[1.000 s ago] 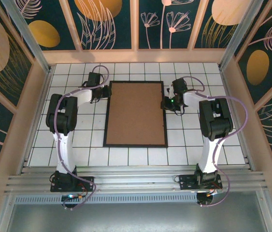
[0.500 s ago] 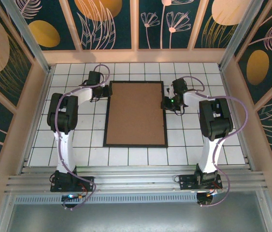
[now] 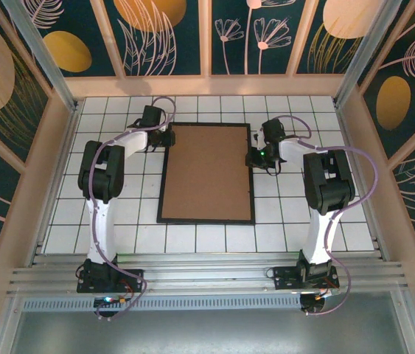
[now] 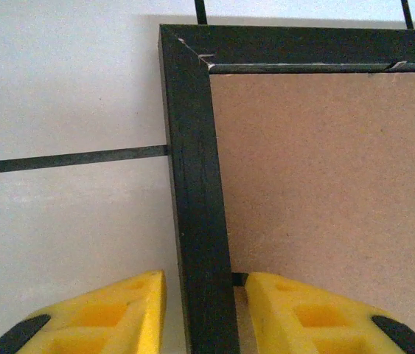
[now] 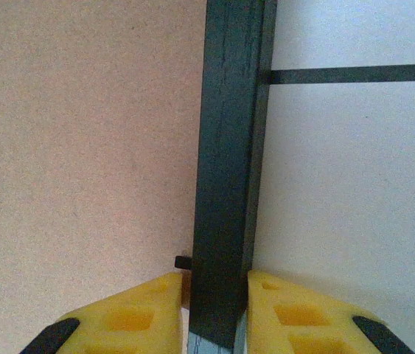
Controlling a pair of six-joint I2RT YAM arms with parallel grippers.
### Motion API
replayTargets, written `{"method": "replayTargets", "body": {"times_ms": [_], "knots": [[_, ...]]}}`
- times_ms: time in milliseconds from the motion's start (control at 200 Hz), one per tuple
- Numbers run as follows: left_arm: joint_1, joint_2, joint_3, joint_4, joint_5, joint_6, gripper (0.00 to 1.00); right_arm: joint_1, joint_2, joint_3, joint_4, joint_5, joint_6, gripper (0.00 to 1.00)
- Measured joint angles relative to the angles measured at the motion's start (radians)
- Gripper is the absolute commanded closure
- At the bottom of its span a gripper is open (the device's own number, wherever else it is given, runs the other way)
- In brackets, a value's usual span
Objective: Put the photo into the frame
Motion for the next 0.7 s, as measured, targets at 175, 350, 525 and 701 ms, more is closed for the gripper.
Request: {"method": "replayTargets", "body": {"times_ms": [175,350,525,701], "knots": [[-0.01,0.001,0.013,-0.019,-0.048,0.005,0.49,0.002,0.0,0.001,-0.001,0.005,-0.01,0.75],[-0.009,-0.008,-0.006,-0.001,-0.029,-0.032,0.41,0.003,0.0,0.002,-0.002,0.008,-0.01,0.75],[0.015,-0.06,-0.08,0.032,0.04,-0.087,0.4,0.003,0.002,0.006,-0.004,0.009,-0.011,0.76],[0.063,-0.1,-0.108,0.08,0.064,-0.133,0.46,0.005,0.003,0.008,-0.005,0.011,-0.011,0.76]]}}
